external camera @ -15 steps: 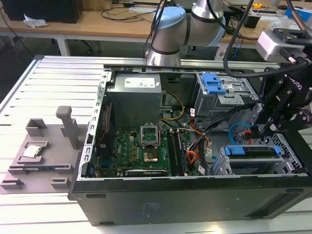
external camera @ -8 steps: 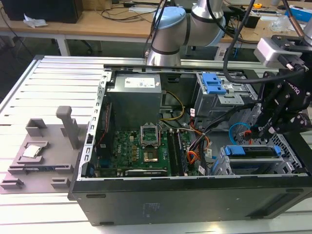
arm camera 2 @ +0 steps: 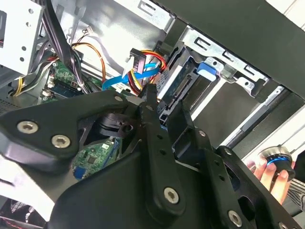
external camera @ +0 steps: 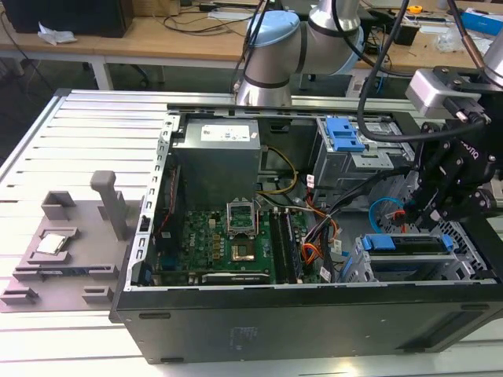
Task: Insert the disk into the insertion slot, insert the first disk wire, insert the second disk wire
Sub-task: 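Insert the first disk wire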
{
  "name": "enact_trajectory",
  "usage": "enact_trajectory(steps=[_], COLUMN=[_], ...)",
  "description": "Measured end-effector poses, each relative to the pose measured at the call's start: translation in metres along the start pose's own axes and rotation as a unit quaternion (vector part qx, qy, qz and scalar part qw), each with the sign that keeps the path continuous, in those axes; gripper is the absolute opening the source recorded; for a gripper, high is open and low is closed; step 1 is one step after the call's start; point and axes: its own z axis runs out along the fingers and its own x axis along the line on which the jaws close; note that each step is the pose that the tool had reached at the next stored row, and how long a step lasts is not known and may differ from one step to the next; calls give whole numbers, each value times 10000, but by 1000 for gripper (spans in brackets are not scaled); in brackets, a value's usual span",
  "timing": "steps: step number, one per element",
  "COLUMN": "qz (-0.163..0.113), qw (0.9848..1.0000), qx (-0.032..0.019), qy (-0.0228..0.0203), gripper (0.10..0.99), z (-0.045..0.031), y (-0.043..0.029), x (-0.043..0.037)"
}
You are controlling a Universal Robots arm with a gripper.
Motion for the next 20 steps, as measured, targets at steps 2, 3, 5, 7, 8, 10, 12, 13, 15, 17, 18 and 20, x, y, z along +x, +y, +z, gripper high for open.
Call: enact_trajectory(steps=[2,3,5,7,8,10,12,13,15,17,18,20], qz=[1,2,3,4,4,3,4,4,5,5,4,4], qw=[10000,10000,10000,10000,10000,10000,10000,10000,10000,10000,10000,10000], qx=[0,0,1,1,1,1,0,0,0,0,0,0], qy=[26,44,63,81,87,95,95,94,94,94,94,94], gripper=[216,176,176,176,176,176,176,176,176,176,176,176], z=[0,0,0,0,0,-1,-4,-4,-4,-4,-4,-3], y=[0,0,0,0,0,-5,-79,-99,-104,-105,-105,-106], x=[0,0,0,0,0,-1,-1,-1,3,26,39,80])
